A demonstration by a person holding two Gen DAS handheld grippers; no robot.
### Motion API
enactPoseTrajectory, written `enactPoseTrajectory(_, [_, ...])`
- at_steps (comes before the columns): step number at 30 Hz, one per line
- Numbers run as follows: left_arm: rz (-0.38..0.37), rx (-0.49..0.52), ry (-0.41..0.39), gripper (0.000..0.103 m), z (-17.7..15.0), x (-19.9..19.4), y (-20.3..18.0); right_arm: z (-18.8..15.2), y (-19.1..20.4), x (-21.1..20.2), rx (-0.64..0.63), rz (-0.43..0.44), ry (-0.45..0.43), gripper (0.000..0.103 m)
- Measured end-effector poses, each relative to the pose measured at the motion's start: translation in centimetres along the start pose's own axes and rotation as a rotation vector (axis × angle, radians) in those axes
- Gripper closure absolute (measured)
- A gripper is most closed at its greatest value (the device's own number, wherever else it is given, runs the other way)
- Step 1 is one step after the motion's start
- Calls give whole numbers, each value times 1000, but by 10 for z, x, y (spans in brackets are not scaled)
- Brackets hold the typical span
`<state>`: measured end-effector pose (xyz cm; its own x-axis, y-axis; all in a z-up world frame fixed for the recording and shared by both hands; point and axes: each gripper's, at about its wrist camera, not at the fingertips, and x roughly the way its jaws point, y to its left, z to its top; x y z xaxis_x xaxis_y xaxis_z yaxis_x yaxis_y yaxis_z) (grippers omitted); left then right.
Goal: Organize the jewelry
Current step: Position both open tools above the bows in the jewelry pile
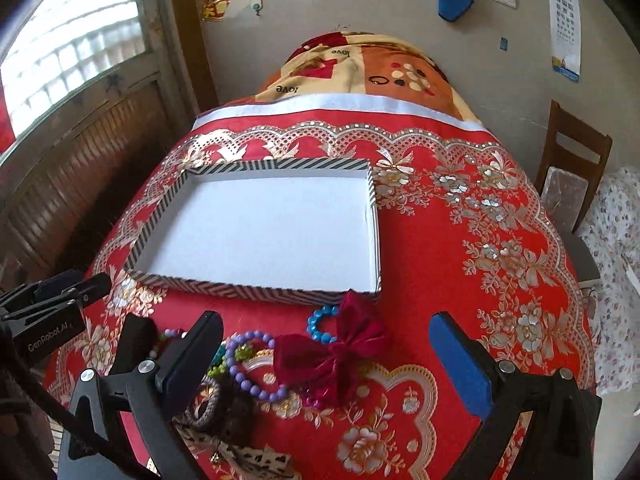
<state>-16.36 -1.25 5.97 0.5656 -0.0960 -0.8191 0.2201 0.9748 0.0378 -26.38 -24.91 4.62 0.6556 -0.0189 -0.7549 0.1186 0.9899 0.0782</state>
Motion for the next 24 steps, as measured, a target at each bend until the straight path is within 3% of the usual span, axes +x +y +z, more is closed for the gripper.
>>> enactPoseTrajectory(24, [-22,-32,5,53,-27,-25,6,-19,16,-32,-16,4,-6,1])
